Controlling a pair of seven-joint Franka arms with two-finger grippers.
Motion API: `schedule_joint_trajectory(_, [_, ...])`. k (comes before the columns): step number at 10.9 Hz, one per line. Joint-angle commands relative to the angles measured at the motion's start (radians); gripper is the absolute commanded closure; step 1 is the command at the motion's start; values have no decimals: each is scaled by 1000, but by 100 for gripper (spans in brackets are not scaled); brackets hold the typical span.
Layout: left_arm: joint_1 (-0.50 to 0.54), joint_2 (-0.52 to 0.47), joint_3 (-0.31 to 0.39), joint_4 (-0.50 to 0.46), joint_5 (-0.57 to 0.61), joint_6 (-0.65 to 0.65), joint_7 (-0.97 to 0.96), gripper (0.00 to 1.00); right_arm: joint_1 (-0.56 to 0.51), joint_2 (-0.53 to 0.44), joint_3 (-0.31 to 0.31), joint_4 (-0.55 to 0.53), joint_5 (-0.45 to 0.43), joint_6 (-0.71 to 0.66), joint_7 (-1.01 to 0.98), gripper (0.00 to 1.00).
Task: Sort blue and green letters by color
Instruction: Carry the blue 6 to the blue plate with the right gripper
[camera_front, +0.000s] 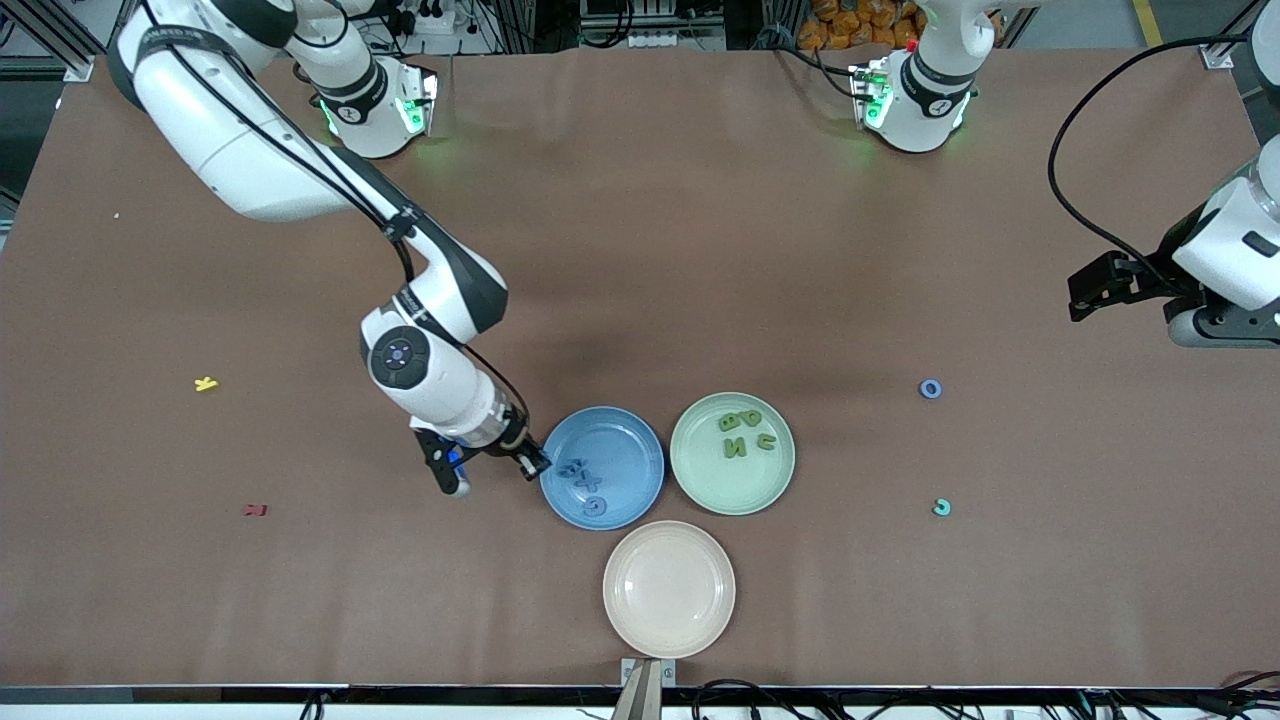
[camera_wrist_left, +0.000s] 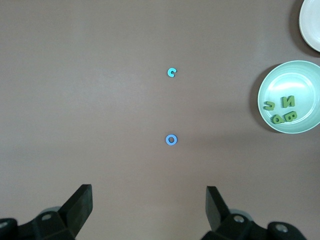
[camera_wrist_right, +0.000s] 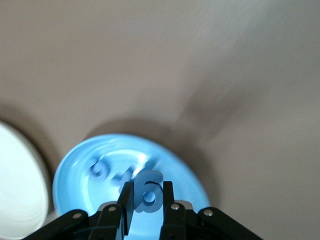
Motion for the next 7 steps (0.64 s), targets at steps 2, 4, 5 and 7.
schedule_joint_trajectory(2, [2, -8, 0, -6, -11, 8, 9, 0, 189, 88, -89, 172, 4, 2, 209, 60])
schedule_joint_trajectory(4, [2, -8, 0, -6, -11, 8, 9, 0, 215, 82, -109, 165, -13, -7, 229, 0])
schedule_joint_trajectory(5, [2, -8, 0, -5, -11, 8, 9, 0, 217, 75, -118, 163, -22, -15, 223, 0])
schedule_joint_trajectory(7, [2, -8, 0, -6, -11, 8, 9, 0, 214, 51, -121, 154, -25, -90, 120, 0])
